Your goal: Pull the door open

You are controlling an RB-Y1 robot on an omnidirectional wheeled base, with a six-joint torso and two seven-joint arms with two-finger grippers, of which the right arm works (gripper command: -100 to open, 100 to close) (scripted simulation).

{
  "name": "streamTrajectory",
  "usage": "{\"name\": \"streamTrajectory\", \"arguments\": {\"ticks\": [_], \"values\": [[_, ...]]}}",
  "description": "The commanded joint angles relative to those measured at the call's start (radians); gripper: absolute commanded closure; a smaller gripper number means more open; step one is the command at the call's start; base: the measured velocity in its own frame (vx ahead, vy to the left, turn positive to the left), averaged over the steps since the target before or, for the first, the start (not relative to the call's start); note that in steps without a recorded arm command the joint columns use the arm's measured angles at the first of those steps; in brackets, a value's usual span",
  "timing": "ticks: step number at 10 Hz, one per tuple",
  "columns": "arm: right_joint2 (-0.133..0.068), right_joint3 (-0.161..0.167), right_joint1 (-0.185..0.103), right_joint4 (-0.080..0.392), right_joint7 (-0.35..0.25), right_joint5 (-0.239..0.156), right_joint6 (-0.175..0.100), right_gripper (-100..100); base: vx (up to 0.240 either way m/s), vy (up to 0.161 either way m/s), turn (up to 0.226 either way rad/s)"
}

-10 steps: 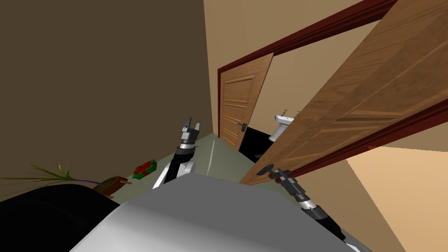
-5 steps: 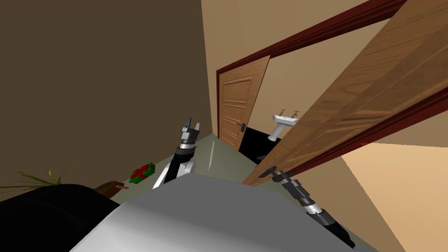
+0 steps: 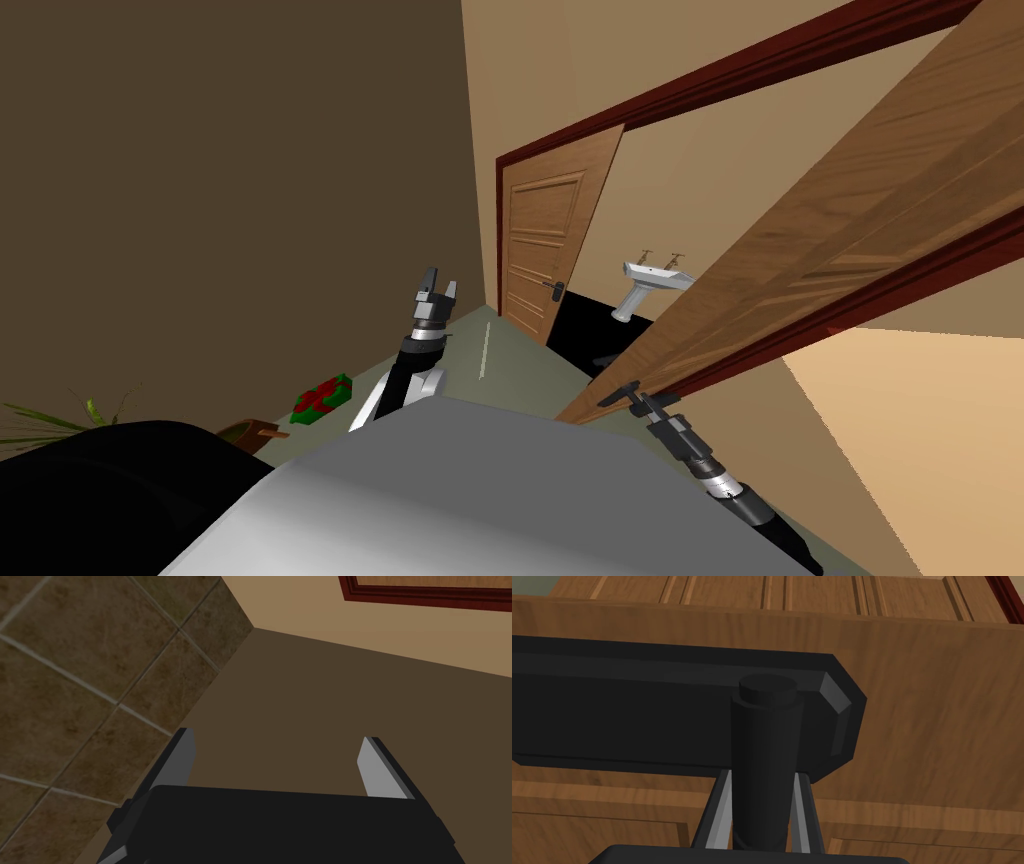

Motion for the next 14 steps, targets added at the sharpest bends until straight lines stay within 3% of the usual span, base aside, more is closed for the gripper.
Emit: {"name": "streamTrajectory", "arguments": {"ticks": [1, 11, 14], "values": [[0.003, 0.012, 0.003, 0.017, 0.002, 0.009, -0.029, 100, -0.001, 0.026, -0.007], [-0.034, 0.025, -0.023, 0.162, 0.014, 0.047, -0.207, 100, -0.004, 0.024, -0.029], [-0.041, 0.027, -0.027, 0.188, 0.016, 0.053, -0.240, 100, -0.011, -0.006, -0.016]]}}
